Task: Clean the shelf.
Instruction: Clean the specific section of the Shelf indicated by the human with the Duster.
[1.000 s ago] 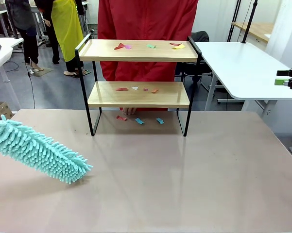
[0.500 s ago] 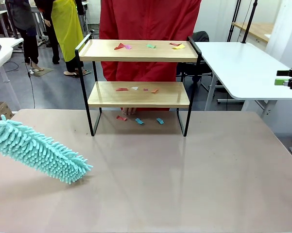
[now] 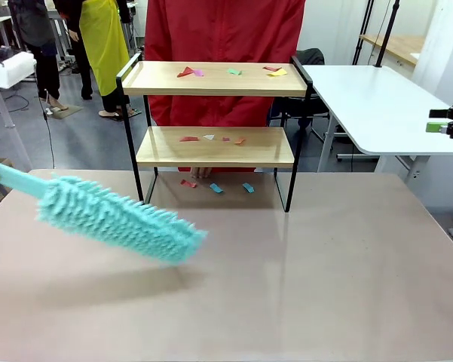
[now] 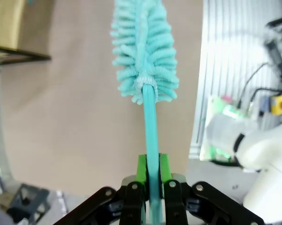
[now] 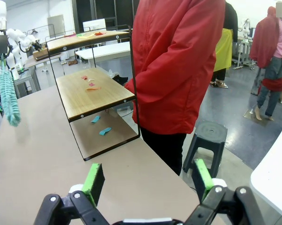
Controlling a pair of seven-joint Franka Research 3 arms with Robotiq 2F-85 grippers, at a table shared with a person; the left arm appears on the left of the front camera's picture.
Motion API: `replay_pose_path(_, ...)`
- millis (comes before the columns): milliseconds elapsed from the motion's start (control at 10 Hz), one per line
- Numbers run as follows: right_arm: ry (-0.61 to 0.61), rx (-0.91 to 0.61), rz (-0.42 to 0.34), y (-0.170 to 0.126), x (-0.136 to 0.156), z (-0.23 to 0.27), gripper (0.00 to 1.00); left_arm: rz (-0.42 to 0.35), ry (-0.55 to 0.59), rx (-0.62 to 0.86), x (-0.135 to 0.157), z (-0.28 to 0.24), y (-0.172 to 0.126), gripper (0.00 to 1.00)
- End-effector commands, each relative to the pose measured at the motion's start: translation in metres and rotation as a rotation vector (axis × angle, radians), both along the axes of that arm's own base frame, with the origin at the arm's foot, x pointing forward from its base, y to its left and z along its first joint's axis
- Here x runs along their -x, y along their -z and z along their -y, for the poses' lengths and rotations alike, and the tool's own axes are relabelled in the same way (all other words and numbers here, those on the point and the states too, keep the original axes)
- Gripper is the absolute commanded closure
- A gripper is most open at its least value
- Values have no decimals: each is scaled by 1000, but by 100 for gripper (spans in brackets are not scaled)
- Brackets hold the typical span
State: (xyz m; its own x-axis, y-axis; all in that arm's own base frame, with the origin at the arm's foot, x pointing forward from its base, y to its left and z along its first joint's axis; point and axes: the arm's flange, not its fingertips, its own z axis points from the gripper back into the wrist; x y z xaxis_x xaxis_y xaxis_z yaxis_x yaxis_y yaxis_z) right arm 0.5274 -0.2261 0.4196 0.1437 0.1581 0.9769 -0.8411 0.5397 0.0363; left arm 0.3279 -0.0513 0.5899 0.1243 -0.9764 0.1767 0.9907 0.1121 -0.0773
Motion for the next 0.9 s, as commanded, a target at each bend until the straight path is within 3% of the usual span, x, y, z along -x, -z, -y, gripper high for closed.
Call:
replay_pose_path(0, -1, 1, 3, -2, -1, -1, 0, -30, 12, 98, -3, 21, 8, 87)
replay_pose_path(300, -1, 1, 3, -2, -1, -1, 0, -83, -279, 182, 19, 98, 21, 87)
replay_pose_path(600, -1, 1, 3, -2, -1, -1, 0, -51, -685, 221, 49, 155, 44, 87)
replay_pose_path(800, -1, 1, 3, -2, -1, -1, 0, -25, -811, 295, 63, 192, 69, 87)
